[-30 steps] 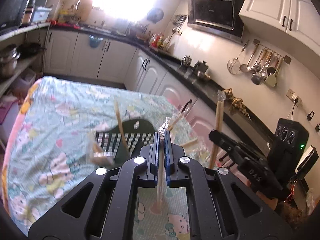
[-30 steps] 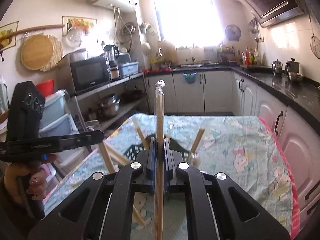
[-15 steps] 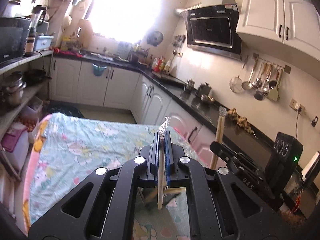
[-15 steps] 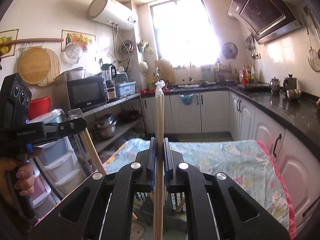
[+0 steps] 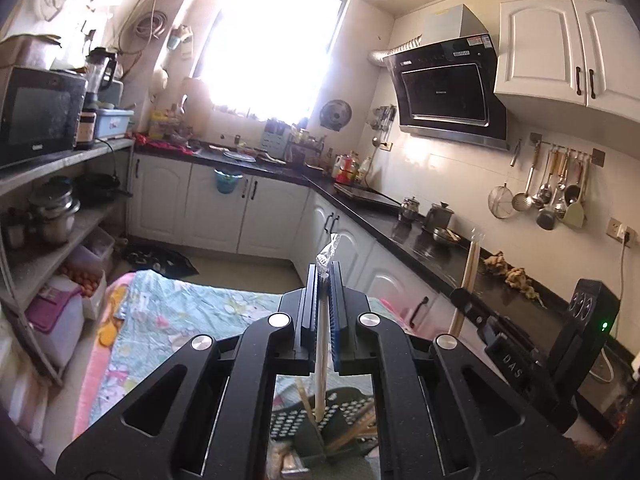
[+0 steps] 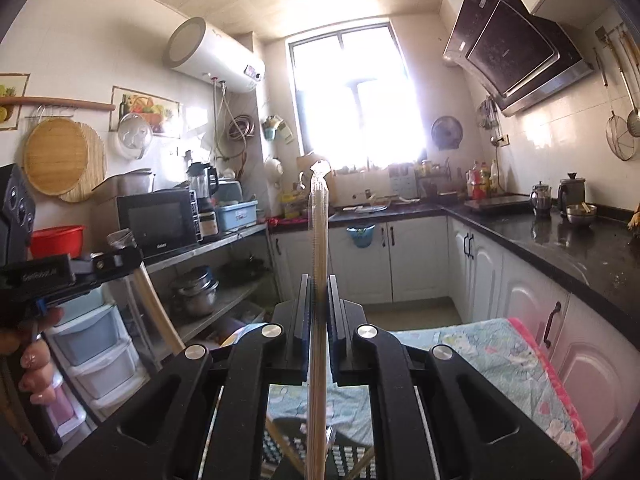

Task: Organize utensils
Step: 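Raise the left tool's chopstick over the caddy while the right tool carries its chopstick there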

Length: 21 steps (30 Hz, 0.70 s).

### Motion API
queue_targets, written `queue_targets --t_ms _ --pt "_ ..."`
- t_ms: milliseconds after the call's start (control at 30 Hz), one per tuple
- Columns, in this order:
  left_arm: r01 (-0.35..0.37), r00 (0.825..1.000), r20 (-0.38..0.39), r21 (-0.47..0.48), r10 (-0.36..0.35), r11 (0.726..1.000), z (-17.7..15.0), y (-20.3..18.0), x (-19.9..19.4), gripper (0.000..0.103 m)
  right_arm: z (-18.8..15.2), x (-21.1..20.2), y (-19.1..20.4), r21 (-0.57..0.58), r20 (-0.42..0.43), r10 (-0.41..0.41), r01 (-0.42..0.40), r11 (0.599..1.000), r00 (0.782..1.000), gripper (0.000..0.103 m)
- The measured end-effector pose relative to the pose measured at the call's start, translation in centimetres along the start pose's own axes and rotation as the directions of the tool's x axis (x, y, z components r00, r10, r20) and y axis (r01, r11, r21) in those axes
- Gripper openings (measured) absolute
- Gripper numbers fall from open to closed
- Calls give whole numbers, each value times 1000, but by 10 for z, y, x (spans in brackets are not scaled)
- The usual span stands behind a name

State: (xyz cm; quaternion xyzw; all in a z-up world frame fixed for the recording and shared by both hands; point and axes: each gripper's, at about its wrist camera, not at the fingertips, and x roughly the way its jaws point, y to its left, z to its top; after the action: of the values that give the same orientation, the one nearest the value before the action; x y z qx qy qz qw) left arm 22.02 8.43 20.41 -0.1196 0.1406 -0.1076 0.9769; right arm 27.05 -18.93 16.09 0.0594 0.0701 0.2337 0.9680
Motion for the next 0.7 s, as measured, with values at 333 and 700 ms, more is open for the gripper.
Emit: queue_targets --t_ms 333,700 --pt "-49 999 8 46 48 998 -22 0 18 2 -27 14 -6 -15 29 -78 78 997 997 7" --pt "-51 998 -25 28 52 998 -51 6 34 2 -63 23 -9 -21 38 -143 144 989 989 7"
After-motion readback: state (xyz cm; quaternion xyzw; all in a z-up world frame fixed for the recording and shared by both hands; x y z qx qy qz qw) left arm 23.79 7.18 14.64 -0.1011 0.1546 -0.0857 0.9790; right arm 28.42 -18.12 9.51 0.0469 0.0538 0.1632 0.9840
